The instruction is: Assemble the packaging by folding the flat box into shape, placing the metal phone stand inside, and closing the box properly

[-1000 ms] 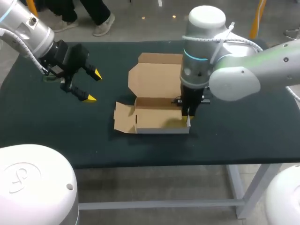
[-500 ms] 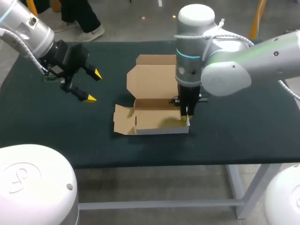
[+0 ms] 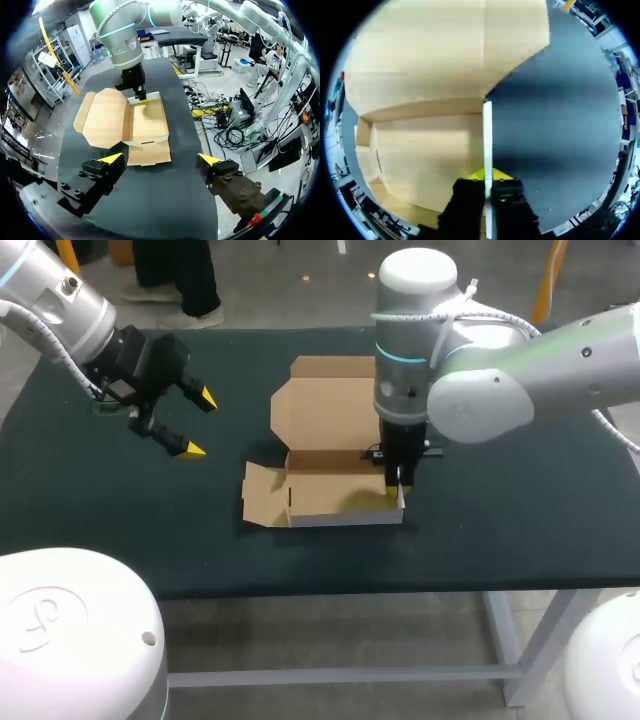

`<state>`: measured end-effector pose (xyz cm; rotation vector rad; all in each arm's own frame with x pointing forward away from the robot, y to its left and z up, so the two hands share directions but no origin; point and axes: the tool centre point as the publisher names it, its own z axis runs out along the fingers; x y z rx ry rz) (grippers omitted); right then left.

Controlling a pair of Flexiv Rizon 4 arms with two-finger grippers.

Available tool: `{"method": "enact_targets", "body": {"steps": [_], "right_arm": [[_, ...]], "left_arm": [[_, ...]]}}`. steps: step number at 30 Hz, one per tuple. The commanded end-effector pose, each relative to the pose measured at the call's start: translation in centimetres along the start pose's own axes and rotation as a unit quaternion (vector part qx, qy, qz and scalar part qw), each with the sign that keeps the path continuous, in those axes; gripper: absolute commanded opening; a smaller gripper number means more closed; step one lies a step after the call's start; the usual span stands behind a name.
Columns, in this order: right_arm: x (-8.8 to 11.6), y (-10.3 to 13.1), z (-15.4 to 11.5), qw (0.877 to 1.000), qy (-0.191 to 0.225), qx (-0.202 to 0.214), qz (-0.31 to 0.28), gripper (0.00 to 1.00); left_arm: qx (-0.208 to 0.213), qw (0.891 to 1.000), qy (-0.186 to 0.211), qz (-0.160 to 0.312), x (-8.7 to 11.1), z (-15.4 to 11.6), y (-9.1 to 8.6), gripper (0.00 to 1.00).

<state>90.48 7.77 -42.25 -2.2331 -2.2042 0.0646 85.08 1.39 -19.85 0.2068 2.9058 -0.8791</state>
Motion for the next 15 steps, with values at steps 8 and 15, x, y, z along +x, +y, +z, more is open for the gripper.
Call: {"method": "enact_targets", "body": {"steps": [8,15], "right_arm": [[0.0,0.1,0.1,1.0,-0.001,0.002,0.0,0.0],[0.0,0.1,0.1,1.0,-0.001,0.002,0.0,0.0]], "left_arm": [[0.009,0.991,0.014,-0.133,-0.3,-0.1,-0.3,1.0],[0.022,0.912,-0.024,-0.408,0.5,0.7,0.7,1.0]]}}
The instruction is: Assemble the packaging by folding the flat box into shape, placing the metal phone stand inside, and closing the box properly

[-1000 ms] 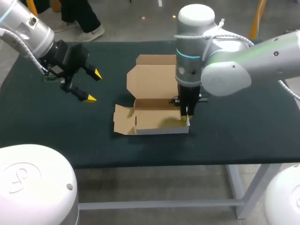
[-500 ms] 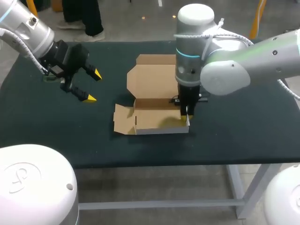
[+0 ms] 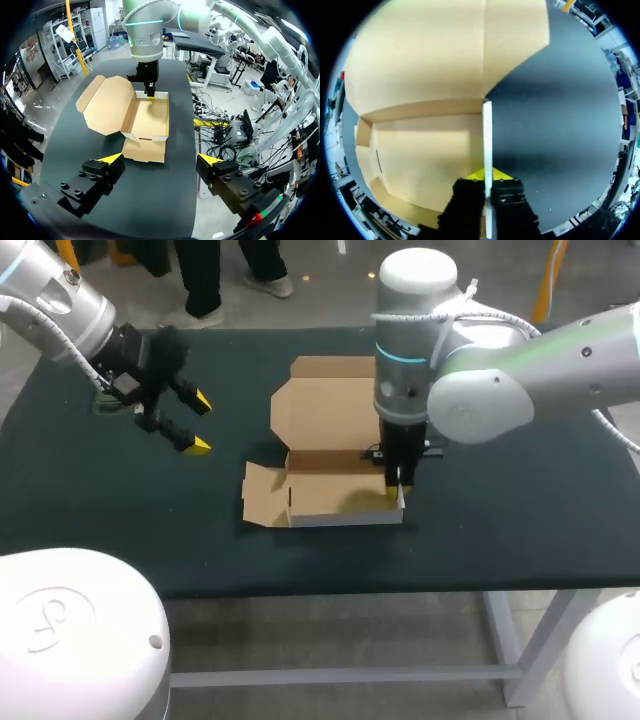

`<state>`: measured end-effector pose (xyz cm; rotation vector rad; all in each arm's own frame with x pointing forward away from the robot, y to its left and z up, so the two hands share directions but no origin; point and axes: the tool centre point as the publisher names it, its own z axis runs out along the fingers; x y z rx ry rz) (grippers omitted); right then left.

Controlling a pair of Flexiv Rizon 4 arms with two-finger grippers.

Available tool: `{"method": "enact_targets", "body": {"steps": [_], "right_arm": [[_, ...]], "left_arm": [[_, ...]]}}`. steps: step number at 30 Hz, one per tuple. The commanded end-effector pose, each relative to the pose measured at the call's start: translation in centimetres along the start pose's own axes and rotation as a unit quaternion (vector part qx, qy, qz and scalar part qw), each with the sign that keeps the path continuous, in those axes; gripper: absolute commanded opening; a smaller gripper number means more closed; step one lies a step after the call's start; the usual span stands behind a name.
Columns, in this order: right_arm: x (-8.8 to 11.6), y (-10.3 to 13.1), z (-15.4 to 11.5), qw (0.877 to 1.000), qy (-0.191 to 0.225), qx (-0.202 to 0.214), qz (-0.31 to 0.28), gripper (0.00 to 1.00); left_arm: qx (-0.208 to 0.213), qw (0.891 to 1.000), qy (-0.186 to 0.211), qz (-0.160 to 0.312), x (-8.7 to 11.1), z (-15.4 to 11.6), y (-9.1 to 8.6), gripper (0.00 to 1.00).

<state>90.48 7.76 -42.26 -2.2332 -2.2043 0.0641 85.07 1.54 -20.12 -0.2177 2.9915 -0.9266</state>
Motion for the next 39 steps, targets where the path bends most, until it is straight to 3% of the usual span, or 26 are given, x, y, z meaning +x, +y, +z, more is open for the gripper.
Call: {"method": "enact_targets", "body": {"steps": [1,4,5,8,11,12,13,26,28,29,30,39], "right_arm": [[0.0,0.1,0.1,1.0,-0.001,0.002,0.0,0.0],[0.0,0.1,0.1,1.0,-0.001,0.002,0.0,0.0],[0.0,0.1,0.1,1.0,-0.001,0.002,0.0,0.0],[0.0,0.1,0.1,1.0,-0.001,0.002,0.0,0.0],[0.0,0.1,0.1,1.0,-0.001,0.002,0.0,0.0],[0.0,0.1,0.1,1.0,-0.001,0.002,0.0,0.0],[0.0,0.1,0.1,1.0,-0.001,0.002,0.0,0.0],[0.0,0.1,0.1,1.0,-0.001,0.002,0.0,0.0],[0.0,0.1,0.1,1.0,-0.001,0.002,0.0,0.0],[0.0,0.1,0.1,1.0,-0.001,0.002,0.0,0.0],[0.0,0.1,0.1,1.0,-0.001,0.002,0.0,0.0],[0.0,0.1,0.1,1.0,-0.001,0.002,0.0,0.0]], "left_arm": [[0.024,0.953,-0.037,-0.3,0.5,0.9,0.7,1.0],[0.05,0.921,-0.028,-0.384,0.5,2.0,1.5,1.0],[0.053,0.904,-0.036,-0.422,0.4,2.6,1.7,1.0],[0.07,0.872,-0.044,-0.482,0.3,4.1,2.0,1.0],[0.106,0.817,-0.028,-0.566,-0.2,5.7,2.7,1.0],[0.107,0.807,-0.026,-0.58,-0.3,6.3,3.0,1.0],[0.084,0.812,-0.035,-0.577,-0.4,6.8,3.0,1.0],[0.075,0.813,-0.046,-0.575,-0.4,7.2,2.9,1.0],[0.07,0.801,-0.039,-0.593,-0.6,7.9,2.8,1.0],[0.065,0.804,-0.041,-0.59,-0.6,8.3,2.8,1.0],[0.066,0.796,-0.035,-0.6,-0.8,8.6,3.0,1.0],[0.045,0.79,0.007,-0.612,-1.8,11.1,3.8,1.0]]}}
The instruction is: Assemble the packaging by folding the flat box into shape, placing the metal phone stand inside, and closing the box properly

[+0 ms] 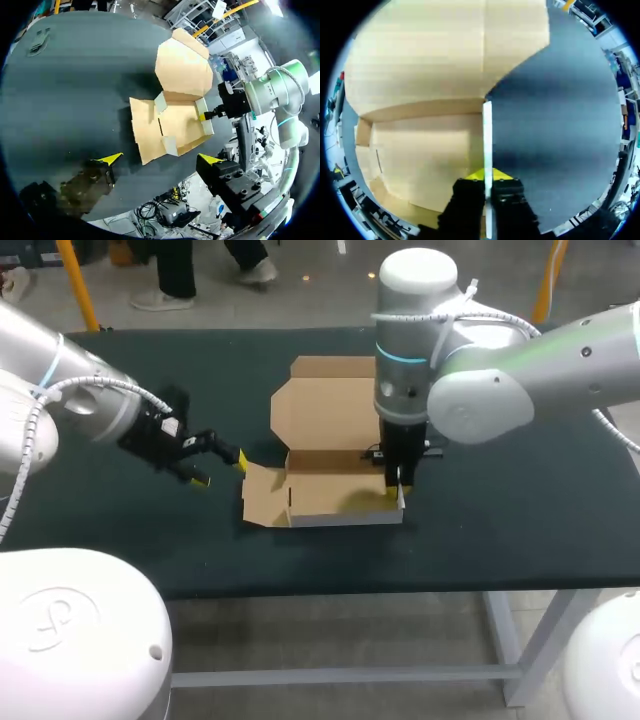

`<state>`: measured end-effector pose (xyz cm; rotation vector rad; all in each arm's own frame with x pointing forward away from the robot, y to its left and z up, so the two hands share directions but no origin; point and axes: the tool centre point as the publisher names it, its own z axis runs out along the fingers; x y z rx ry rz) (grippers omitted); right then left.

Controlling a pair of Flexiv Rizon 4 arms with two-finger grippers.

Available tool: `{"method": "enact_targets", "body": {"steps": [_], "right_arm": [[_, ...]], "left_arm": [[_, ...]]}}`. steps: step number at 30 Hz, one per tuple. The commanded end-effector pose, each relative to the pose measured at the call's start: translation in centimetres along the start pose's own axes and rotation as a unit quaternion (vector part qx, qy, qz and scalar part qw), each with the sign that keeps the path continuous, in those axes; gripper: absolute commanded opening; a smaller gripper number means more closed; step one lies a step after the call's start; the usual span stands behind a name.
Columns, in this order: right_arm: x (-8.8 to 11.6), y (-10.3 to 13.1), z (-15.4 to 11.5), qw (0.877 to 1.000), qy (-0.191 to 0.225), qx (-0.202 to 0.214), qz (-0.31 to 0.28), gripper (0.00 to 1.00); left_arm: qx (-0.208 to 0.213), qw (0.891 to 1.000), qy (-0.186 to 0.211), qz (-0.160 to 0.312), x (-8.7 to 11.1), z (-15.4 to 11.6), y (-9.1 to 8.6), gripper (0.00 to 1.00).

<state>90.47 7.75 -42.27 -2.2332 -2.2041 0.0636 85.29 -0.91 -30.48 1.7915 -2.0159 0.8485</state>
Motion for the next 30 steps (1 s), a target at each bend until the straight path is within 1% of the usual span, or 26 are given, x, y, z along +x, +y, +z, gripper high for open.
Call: {"method": "enact_targets", "body": {"steps": [1,2,3,5,6,8,12,16,18,21,23,24,25,30], "right_arm": [[0.0,0.2,0.1,1.0,-0.001,0.002,0.0,0.0],[0.0,0.2,0.1,1.0,-0.001,0.002,0.0,0.0],[0.0,0.2,0.1,1.0,-0.001,0.002,0.0,0.0],[0.0,0.2,0.1,1.0,-0.001,0.002,0.0,0.0],[0.0,0.2,0.1,1.0,-0.001,0.002,0.0,0.0],[0.0,0.2,0.1,1.0,-0.001,0.002,0.0,0.0],[0.0,0.2,0.1,1.0,-0.001,0.002,0.0,0.0],[0.0,0.2,0.1,1.0,-0.001,0.002,0.0,0.0],[0.0,0.2,0.1,1.0,-0.001,0.002,0.0,0.0],[0.0,0.2,0.1,1.0,-0.001,0.002,0.0,0.0],[0.0,0.2,0.1,1.0,-0.001,0.002,0.0,0.0],[0.0,0.2,0.1,1.0,-0.001,0.002,0.0,0.0],[0.0,0.2,0.1,1.0,-0.001,0.002,0.0,0.0],[0.0,0.2,0.1,1.0,-0.001,0.002,0.0,0.0]], "left_arm": [[-0.028,0.999,0.006,-0.021,-0.7,1.6,-1.3,1.0],[-0.031,0.999,0.01,-0.018,-0.9,1.8,-1.4,1.0],[-0.035,0.999,0.016,-0.017,-1.0,1.9,-1.5,0.97],[-0.04,0.999,0.017,-0.016,-1.3,2.5,-1.6,0.84],[-0.043,0.999,0.023,-0.01,-1.4,2.7,-1.7,0.82],[-0.043,0.999,0.024,-0.004,-1.6,3.3,-1.7,0.7],[-0.04,0.999,0.031,0.001,-2.1,4.0,-1.9,0.74],[-0.041,0.999,0.036,0.002,-2.5,5.1,-1.9,0.71],[-0.042,0.998,0.039,0.006,-2.8,5.6,-1.9,0.71],[-0.042,0.998,0.04,0.006,-3.1,6.4,-1.9,0.7],[-0.042,0.998,0.042,0.008,-3.2,6.9,-1.8,0.63],[-0.042,0.998,0.042,0.007,-3.3,7.1,-1.9,0.57],[-0.043,0.998,0.04,0.007,-3.4,7.3,-1.9,0.48],[-0.045,0.998,0.046,0.0,-3.6,8.3,-2.2,0.49]]}}
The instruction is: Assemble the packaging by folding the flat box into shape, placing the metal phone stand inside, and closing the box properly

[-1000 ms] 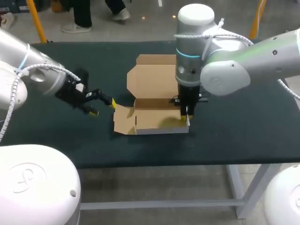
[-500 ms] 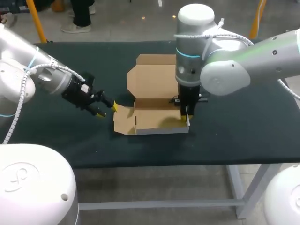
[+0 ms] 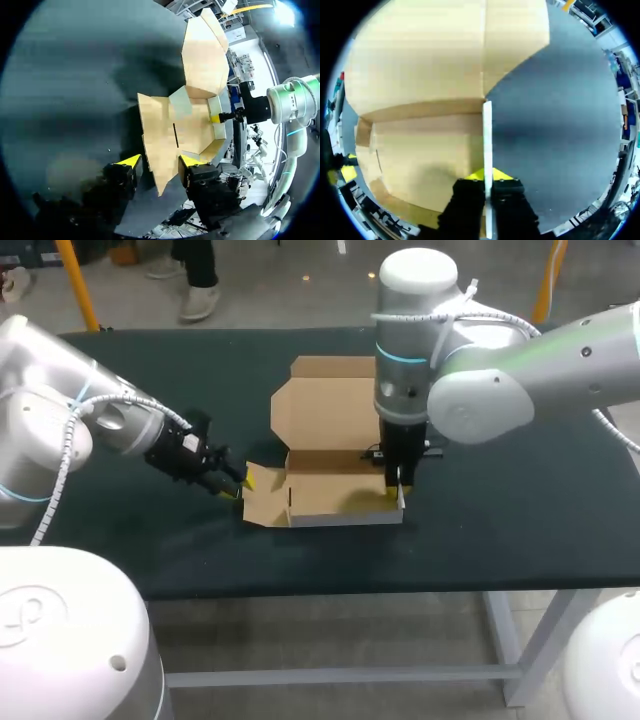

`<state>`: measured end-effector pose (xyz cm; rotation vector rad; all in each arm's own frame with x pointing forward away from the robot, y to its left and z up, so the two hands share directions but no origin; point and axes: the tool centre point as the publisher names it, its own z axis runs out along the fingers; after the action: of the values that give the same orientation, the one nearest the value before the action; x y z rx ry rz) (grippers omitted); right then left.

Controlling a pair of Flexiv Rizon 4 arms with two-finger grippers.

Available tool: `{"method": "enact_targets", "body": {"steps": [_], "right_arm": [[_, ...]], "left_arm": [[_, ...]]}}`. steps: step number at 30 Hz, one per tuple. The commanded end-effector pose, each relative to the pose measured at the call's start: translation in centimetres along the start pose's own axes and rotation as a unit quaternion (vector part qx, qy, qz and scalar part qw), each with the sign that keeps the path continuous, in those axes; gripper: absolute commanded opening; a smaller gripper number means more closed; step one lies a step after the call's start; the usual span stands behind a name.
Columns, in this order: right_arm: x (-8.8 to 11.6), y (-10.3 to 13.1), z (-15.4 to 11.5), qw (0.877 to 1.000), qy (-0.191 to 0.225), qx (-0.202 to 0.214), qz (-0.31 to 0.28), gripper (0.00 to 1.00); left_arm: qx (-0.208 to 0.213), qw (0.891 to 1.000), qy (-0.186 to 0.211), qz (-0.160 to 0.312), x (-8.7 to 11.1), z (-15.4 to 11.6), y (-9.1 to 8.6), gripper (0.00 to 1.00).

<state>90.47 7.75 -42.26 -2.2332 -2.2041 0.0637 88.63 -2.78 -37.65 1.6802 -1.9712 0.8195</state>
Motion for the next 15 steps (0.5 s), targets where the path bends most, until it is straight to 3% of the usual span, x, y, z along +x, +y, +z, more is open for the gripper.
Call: {"method": "enact_targets", "body": {"steps": [1,7,9,11,12,15], "right_arm": [[0.0,0.2,0.1,1.0,-0.001,0.002,0.0,0.0],[0.0,0.2,0.1,1.0,-0.001,0.002,0.0,0.0],[0.0,0.2,0.1,1.0,-0.001,0.002,0.0,0.0],[0.0,0.2,0.1,1.0,-0.001,0.002,0.0,0.0],[0.0,0.2,0.1,1.0,-0.001,0.002,0.0,0.0],[0.0,0.2,0.1,1.0,-0.001,0.002,0.0,0.0]], "left_arm": [[-0.006,1.0,0.004,-0.002,-0.4,1.3,-0.5,0.5],[-0.008,1.0,0.005,-0.01,-0.5,2.2,-0.6,0.47],[-0.009,1.0,0.001,-0.014,-0.4,2.3,-0.7,0.38],[-0.007,1.0,-0.009,-0.018,-0.2,2.4,-0.8,0.07],[-0.007,1.0,-0.017,-0.019,0.0,2.3,-0.8,0.0],[-0.002,0.999,-0.043,-0.028,0.6,2.2,-1.1,0.0]]}}
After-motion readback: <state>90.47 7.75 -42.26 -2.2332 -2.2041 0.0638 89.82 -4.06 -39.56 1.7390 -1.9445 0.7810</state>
